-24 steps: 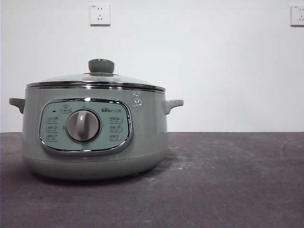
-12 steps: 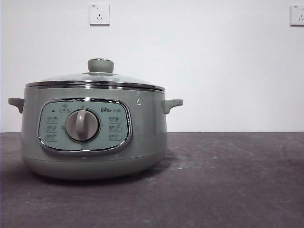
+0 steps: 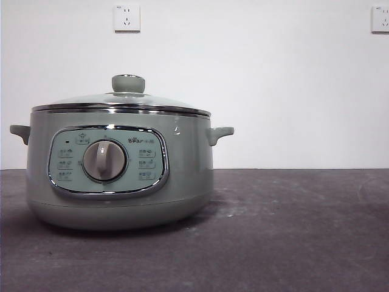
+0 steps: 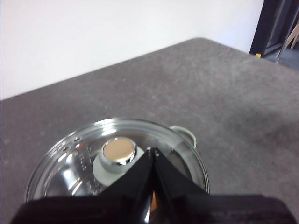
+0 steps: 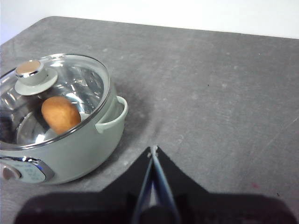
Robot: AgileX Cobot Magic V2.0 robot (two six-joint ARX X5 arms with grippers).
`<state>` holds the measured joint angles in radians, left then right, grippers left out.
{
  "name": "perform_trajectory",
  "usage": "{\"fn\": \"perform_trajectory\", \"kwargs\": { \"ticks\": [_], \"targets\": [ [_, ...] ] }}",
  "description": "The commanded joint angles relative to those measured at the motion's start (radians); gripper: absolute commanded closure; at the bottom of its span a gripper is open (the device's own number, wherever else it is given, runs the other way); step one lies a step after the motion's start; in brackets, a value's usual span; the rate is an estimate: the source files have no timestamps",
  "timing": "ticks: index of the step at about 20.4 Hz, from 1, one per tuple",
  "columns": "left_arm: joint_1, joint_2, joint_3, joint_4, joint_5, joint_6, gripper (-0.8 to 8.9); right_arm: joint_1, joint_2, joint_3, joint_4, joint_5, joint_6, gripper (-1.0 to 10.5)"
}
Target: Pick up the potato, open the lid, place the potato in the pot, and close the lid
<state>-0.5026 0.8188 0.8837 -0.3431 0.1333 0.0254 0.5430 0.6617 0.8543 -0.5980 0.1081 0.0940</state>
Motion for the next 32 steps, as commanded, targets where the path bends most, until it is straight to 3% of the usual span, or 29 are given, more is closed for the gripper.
{"fn": "perform_trajectory", "kwargs": {
  "ticks": [1, 12, 18, 25, 32],
  "targets": [
    [-0.001, -0.002, 0.002, -0.010, -0.002, -0.006, 8.17, 0.001, -0.003, -0.006, 0.004, 0.004, 0.010, 9.5],
    [-0.002, -0.002, 0.002, -0.037, -0.001, -0.006, 8.17, 0.001, -0.003, -0.006, 0.001, 0.003, 0.010, 9.5],
    [0.075, -0.061, -0.008, -0.102, -0.026, 0.058, 8.17, 0.002, -0.003, -0.006, -0.019, 0.003, 0.010, 9.5],
    [0.277, -0.341, -0.409, 0.319, -0.023, 0.046, 8.17, 0.002, -0.003, -0.006, -0.018, 0.003, 0.010, 9.5],
    [0.480, -0.642, -0.745, 0.338, -0.021, -0.055, 8.17, 0.002, -0.003, -0.006, -0.018, 0.003, 0.010, 9.5]
  ]
}}
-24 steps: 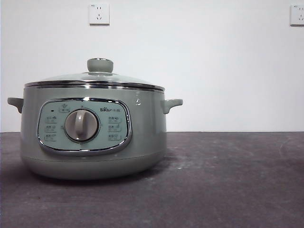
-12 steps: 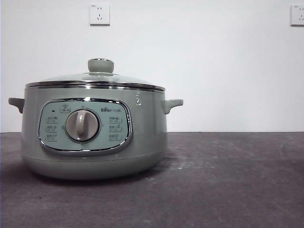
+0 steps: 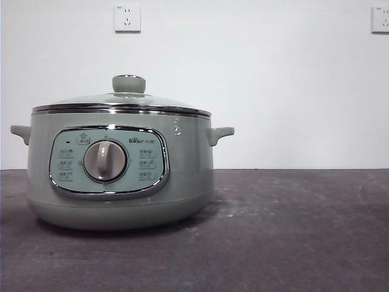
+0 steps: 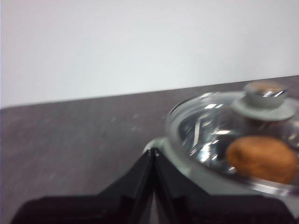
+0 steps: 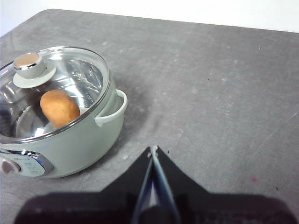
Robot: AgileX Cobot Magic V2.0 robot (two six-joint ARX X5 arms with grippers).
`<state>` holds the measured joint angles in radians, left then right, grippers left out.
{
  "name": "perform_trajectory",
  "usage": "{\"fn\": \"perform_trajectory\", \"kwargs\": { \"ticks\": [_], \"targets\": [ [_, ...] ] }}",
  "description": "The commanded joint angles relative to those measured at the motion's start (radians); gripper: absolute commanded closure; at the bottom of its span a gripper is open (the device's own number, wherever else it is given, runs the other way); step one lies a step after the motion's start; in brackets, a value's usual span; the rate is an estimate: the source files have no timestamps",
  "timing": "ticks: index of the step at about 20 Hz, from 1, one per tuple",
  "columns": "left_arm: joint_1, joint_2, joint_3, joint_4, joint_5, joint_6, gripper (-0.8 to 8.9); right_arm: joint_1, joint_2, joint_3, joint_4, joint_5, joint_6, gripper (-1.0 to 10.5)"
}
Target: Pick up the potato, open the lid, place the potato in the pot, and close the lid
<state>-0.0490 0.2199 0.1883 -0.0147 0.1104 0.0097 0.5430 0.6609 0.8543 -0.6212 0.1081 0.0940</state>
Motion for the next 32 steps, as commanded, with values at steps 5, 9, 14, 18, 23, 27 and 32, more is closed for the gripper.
{"fn": "perform_trajectory", "kwargs": {
  "ticks": [5, 9, 14, 18, 23, 27, 32],
  "targets": [
    [0.075, -0.135, -0.168, 0.005, 0.001, -0.051, 8.17, 0.002, -0.002, -0.006, 0.005, 0.003, 0.010, 9.5],
    [0.085, -0.158, -0.185, -0.040, -0.003, -0.039, 8.17, 0.001, -0.002, -0.006, 0.005, 0.003, 0.010, 9.5],
    [0.099, -0.216, -0.185, -0.132, -0.005, -0.013, 8.17, 0.002, -0.002, -0.006, 0.005, 0.003, 0.010, 9.5],
    [0.109, -0.218, -0.185, -0.166, -0.004, -0.014, 8.17, 0.002, -0.002, -0.006, 0.005, 0.003, 0.010, 9.5],
    [0.109, -0.215, -0.184, -0.165, -0.005, -0.016, 8.17, 0.002, -0.002, -0.006, 0.005, 0.003, 0.010, 9.5],
    [0.109, -0.215, -0.184, -0.165, -0.005, -0.016, 8.17, 0.001, -0.002, -0.006, 0.005, 0.003, 0.010, 9.5],
    [0.109, -0.215, -0.184, -0.165, -0.005, -0.016, 8.17, 0.001, -0.002, -0.006, 0.005, 0.003, 0.010, 9.5]
  ]
}}
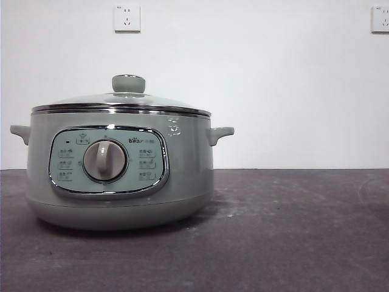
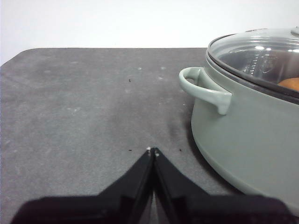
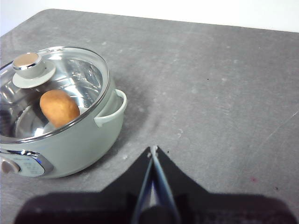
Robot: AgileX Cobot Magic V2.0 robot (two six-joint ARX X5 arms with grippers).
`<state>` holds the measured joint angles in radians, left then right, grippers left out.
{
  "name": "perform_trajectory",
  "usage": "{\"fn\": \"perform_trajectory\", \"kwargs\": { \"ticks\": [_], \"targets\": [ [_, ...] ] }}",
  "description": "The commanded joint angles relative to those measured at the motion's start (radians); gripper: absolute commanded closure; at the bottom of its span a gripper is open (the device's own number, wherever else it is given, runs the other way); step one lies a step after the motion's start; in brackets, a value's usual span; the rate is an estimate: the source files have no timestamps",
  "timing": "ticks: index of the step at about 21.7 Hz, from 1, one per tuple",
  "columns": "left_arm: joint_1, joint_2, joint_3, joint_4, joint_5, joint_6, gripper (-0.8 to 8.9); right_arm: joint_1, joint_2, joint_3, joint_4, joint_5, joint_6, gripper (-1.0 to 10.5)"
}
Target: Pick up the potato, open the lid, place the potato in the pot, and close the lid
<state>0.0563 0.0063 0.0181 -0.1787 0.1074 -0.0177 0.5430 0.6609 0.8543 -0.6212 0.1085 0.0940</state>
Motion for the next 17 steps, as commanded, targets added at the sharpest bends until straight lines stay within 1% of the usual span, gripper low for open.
{"fn": "perform_trajectory", "kwargs": {
  "ticks": [1, 7, 9, 10, 11, 12, 15, 17],
  "targets": [
    [0.004, -0.001, -0.014, -0.001, -0.002, 0.011, 8.17, 0.001, -0.002, -0.006, 0.005, 0.003, 0.010, 9.5],
    [0.004, -0.001, -0.014, -0.001, -0.002, 0.011, 8.17, 0.001, -0.002, -0.006, -0.016, 0.003, 0.006, 9.5],
    [0.004, -0.001, -0.014, -0.001, -0.002, 0.011, 8.17, -0.002, -0.005, -0.016, -0.011, 0.006, -0.007, 9.5],
    [0.004, -0.001, -0.014, -0.001, -0.002, 0.011, 8.17, -0.021, -0.018, -0.024, -0.008, 0.025, -0.028, 9.5],
    [0.004, -0.001, -0.014, -0.001, -0.002, 0.011, 8.17, -0.054, -0.036, -0.045, 0.019, 0.020, -0.053, 9.5],
    [0.004, -0.001, -0.014, -0.001, -0.002, 0.011, 8.17, -0.090, -0.055, -0.068, 0.048, -0.010, -0.062, 9.5],
    [0.004, -0.001, -0.014, -0.001, -0.002, 0.011, 8.17, -0.262, -0.188, -0.219, 0.232, -0.212, -0.067, 9.5],
    [0.004, -0.001, -0.014, -0.001, -0.002, 0.011, 8.17, -0.369, -0.297, -0.333, 0.334, -0.275, -0.067, 9.5]
  ]
}}
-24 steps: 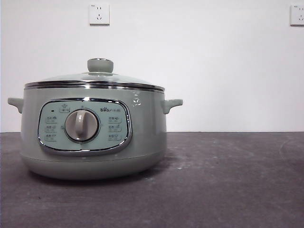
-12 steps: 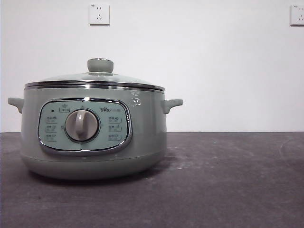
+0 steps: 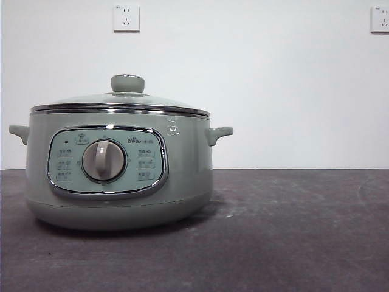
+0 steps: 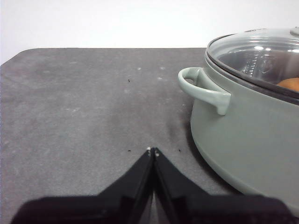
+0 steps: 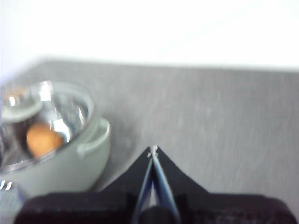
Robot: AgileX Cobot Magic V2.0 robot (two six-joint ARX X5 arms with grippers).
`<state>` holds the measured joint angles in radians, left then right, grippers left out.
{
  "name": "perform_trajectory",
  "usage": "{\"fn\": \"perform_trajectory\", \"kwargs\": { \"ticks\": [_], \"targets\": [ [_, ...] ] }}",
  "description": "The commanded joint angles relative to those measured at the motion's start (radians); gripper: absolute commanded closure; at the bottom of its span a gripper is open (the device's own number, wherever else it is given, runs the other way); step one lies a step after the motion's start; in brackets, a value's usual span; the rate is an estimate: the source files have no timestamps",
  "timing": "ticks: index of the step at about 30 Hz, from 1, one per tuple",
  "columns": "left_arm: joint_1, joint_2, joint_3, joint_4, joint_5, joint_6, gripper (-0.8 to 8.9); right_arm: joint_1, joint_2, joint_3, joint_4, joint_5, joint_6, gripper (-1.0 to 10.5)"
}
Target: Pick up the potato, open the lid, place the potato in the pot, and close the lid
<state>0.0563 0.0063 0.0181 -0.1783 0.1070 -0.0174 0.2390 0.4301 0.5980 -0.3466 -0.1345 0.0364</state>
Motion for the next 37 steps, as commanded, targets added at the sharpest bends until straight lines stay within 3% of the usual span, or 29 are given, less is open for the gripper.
{"fn": "perform_trajectory", "kwargs": {
  "ticks": [1, 5, 9, 18, 31, 37],
  "targets": [
    [0.004, -0.001, -0.014, -0.001, -0.002, 0.011, 8.17, -0.117, -0.120, -0.129, 0.085, -0.055, -0.009, 9.5],
    [0.004, -0.001, -0.014, -0.001, -0.002, 0.011, 8.17, -0.222, -0.240, -0.233, 0.093, -0.101, -0.010, 9.5],
    [0.004, -0.001, -0.014, -0.001, -0.001, 0.011, 8.17, -0.258, -0.309, -0.330, 0.131, -0.102, -0.011, 9.5],
    [0.004, -0.001, -0.014, -0.001, -0.001, 0.011, 8.17, -0.225, -0.405, -0.512, 0.212, -0.099, 0.000, 9.5],
    [0.004, -0.001, -0.014, 0.000, -0.001, 0.011, 8.17, -0.185, -0.429, -0.592, 0.232, -0.090, -0.002, 9.5],
    [0.004, -0.001, -0.014, 0.000, -0.001, 0.011, 8.17, -0.145, -0.429, -0.592, 0.233, 0.023, -0.001, 9.5]
  ]
}}
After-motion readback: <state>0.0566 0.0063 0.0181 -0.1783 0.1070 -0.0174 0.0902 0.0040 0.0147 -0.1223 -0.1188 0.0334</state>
